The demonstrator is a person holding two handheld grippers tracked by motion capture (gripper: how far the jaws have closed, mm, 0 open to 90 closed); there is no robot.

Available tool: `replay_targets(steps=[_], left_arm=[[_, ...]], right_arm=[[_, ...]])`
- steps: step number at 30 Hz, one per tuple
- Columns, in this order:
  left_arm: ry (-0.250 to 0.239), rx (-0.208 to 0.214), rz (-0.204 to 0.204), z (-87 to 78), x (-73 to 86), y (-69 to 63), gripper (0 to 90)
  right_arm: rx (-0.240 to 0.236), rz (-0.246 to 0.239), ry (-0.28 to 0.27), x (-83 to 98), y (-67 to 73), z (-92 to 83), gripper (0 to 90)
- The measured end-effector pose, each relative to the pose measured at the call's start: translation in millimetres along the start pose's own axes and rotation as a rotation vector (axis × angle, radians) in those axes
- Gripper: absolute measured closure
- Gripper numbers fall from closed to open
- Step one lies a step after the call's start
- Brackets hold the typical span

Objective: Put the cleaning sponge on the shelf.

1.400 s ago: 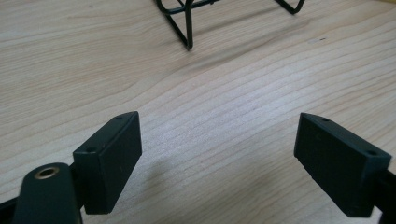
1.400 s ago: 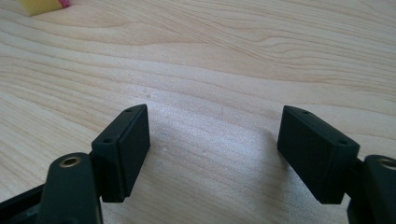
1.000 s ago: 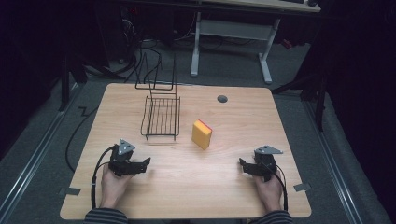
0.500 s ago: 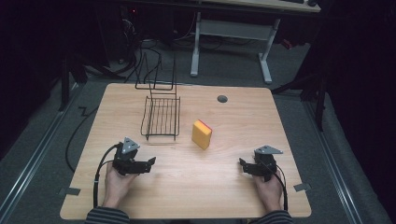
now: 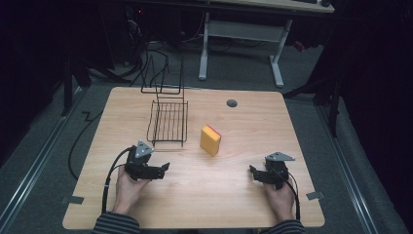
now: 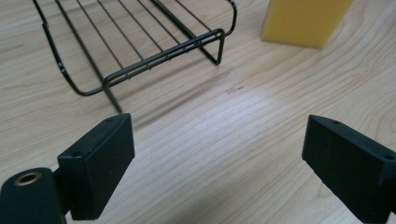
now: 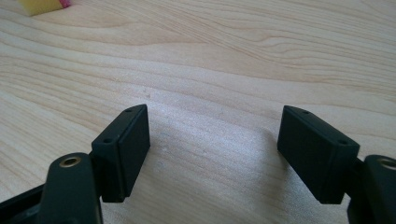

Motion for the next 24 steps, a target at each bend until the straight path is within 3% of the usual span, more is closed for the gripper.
replay_targets(steps=[24], left_arm=[[-0.011,0.052,0.056,9.2,-34.0,-26.2,5.8]], right_arm=[[0.000,0.000,0.000,0.0,0.0,0.0,25.6]])
Point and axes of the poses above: each handheld gripper's, and its own axes: z roughly forward along the jaws, x roughly out of its underside, y roughly to its left, the point moved 8 cm from there along z, roughly forward along the jaws, and after that the axes turned 12 degrees about -x, right-handed, at the moved point
